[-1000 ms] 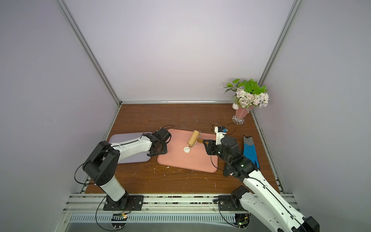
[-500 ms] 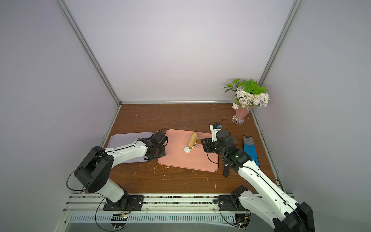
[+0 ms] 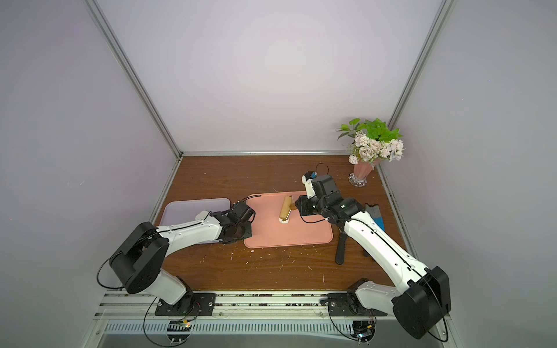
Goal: Roll out the dumpling wrappers from the dough
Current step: Flatten out the dough on the work surface.
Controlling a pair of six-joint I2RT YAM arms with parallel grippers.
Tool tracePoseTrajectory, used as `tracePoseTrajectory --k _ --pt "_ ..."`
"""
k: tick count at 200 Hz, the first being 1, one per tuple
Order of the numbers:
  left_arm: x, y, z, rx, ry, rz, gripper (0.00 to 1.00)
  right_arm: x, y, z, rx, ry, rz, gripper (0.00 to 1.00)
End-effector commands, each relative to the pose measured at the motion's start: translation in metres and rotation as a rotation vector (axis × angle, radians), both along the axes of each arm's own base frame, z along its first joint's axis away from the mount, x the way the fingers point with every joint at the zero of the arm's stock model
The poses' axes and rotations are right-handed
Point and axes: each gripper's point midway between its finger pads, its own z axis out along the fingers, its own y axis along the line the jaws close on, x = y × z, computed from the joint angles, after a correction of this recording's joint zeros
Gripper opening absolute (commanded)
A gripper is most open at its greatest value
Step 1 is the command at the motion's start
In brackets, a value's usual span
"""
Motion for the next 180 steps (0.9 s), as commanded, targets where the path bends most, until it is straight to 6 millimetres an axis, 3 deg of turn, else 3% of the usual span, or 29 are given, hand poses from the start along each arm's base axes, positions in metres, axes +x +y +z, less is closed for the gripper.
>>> tracePoseTrajectory --k 1,104,180 --pt "-0.033 0.016 -0.024 0.085 0.131 -0.051 0.00 0.008 0.002 0.029 -0.019 -0.077 0.036 0.00" --pt "-0.042 0.018 -0.020 0.140 0.137 -0.196 0.00 0.015 0.010 0.015 -0.065 -0.057 0.092 0.00" --pt "-0.018 0.031 -0.011 0.315 0.101 -0.221 0.00 0.032 0.027 0.018 -0.139 -0.002 0.174 0.00"
